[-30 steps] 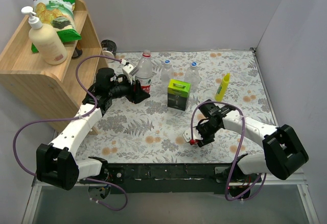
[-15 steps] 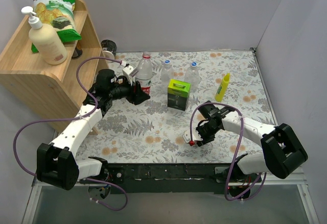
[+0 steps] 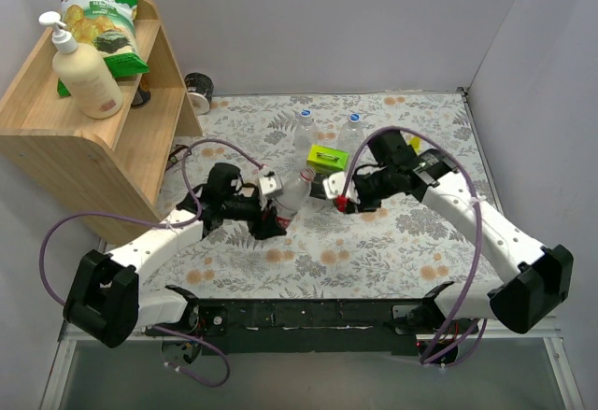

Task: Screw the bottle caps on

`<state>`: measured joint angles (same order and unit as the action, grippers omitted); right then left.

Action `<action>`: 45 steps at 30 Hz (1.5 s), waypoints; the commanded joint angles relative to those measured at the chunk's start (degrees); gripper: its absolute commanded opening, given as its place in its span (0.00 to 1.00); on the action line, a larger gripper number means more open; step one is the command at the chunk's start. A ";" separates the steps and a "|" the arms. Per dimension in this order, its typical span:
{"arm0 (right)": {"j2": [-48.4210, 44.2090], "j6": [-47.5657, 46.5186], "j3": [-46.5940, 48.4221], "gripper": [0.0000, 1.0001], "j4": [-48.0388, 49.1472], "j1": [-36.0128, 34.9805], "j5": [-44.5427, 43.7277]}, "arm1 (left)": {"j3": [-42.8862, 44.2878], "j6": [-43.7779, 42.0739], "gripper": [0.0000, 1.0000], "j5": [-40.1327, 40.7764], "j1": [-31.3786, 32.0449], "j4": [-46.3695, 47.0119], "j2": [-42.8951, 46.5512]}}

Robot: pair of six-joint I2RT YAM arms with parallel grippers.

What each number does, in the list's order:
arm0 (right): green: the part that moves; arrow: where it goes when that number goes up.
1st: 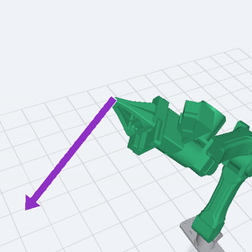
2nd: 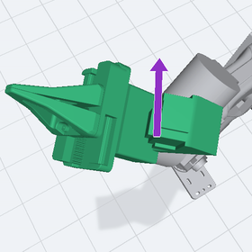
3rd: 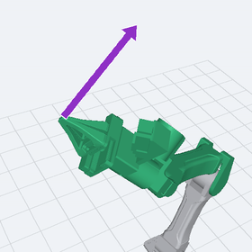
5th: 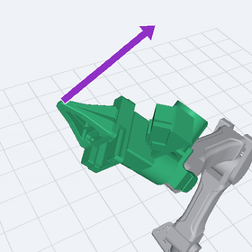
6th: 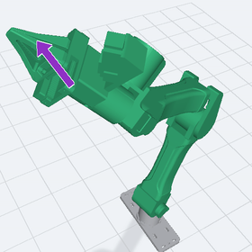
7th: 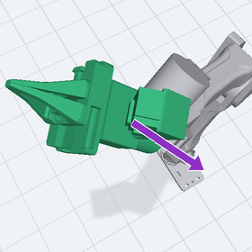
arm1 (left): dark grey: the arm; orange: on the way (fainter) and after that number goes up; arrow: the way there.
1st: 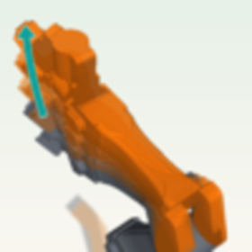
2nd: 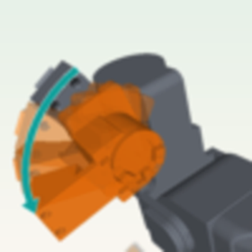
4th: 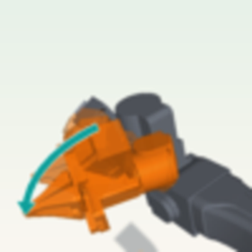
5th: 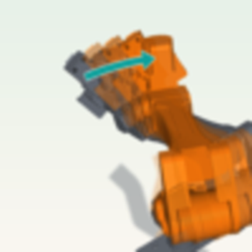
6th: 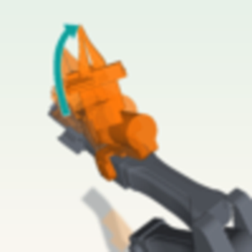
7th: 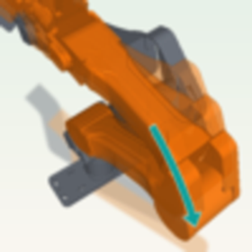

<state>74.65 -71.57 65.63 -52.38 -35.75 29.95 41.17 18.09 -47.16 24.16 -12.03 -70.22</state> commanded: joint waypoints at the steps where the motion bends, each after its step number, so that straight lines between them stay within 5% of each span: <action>1: -0.83 14.16 15.72 0.22 -5.72 -0.20 9.24 | -3.81 -9.12 0.00 -1.18 7.64 4.72 0.43; 6: 1.98 18.13 25.06 0.23 -6.85 -0.55 13.63 | -9.78 -6.49 0.00 0.22 12.22 17.19 -0.18; 12: 6.20 12.07 32.19 0.22 -16.95 -4.32 14.43 | -10.76 -7.98 0.00 -0.74 13.45 18.97 -1.94; 30: 3.57 14.53 26.75 0.22 -10.29 -9.34 4.06 | -14.01 -5.25 0.00 0.40 13.54 24.60 1.22; 45: 4.97 13.56 26.22 0.22 -11.95 -9.52 5.73 | -14.27 -3.94 0.00 1.36 13.54 28.91 1.92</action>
<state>79.50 -58.48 92.77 -64.16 -45.08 35.77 26.61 14.39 -45.10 37.47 10.85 -70.50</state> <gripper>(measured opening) 0.404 0.487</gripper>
